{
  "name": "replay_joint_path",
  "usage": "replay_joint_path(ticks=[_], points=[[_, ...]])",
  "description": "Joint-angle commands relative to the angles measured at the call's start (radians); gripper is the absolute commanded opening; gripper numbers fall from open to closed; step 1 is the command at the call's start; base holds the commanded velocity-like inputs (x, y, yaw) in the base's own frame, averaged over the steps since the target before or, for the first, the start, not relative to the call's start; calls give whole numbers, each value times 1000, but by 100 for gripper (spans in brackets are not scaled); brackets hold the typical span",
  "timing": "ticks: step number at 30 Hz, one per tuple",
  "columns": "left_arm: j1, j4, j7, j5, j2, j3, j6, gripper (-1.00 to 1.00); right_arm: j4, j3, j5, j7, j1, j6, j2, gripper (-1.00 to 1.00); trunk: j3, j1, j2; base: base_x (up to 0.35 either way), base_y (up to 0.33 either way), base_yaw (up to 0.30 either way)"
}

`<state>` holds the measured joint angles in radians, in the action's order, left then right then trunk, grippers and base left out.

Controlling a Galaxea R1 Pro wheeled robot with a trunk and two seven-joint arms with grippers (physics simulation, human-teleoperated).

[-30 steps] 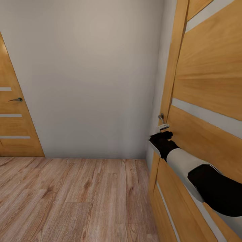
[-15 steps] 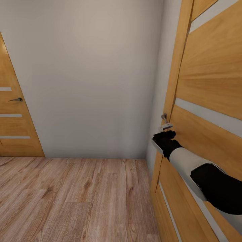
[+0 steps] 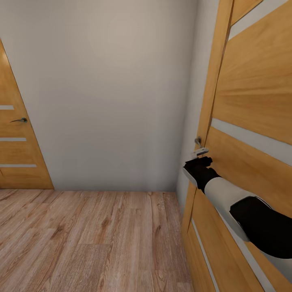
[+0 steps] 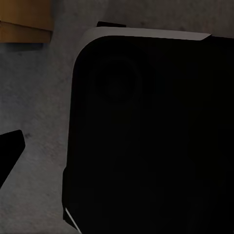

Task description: Move the two storage containers from the living room to the garage. In the garage, place one container on the floor and stack the other container on top of it (either order is fine).

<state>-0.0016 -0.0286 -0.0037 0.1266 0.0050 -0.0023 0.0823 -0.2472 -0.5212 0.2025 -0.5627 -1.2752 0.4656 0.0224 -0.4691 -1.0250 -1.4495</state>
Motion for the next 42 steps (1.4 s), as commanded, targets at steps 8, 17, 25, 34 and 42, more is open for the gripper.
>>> replay_joint_path(ticks=[8, 17, 25, 34, 42], points=[[0, -1, 1, 8, 0, -1, 2, 100, -3, -13, -8, -10, 0, 15, 70, 100, -1, 0, 0, 0, 0, 0], [0, -1, 1, 8, 1, -1, 2, 100, -3, -11, -8, -11, 0, 17, 152, 100, -1, 0, 0, 0, 0, 0], [0, -1, 1, 8, 1, -1, 2, 100, -2, -9, -4, -26, 2, 14, 152, 100, -1, 0, 0, 0, 0, 0], [0, -1, 1, 8, 1, -1, 4, 100, -6, -9, -3, -21, 36, 13, 152, 100, -1, 0, 0, 0, 0, 0], [0, -1, 1, 8, 1, -1, 3, 100, -18, -12, 60, -14, 45, 5, 152, 100, -1, 0, 0, 0, 0, 0]])
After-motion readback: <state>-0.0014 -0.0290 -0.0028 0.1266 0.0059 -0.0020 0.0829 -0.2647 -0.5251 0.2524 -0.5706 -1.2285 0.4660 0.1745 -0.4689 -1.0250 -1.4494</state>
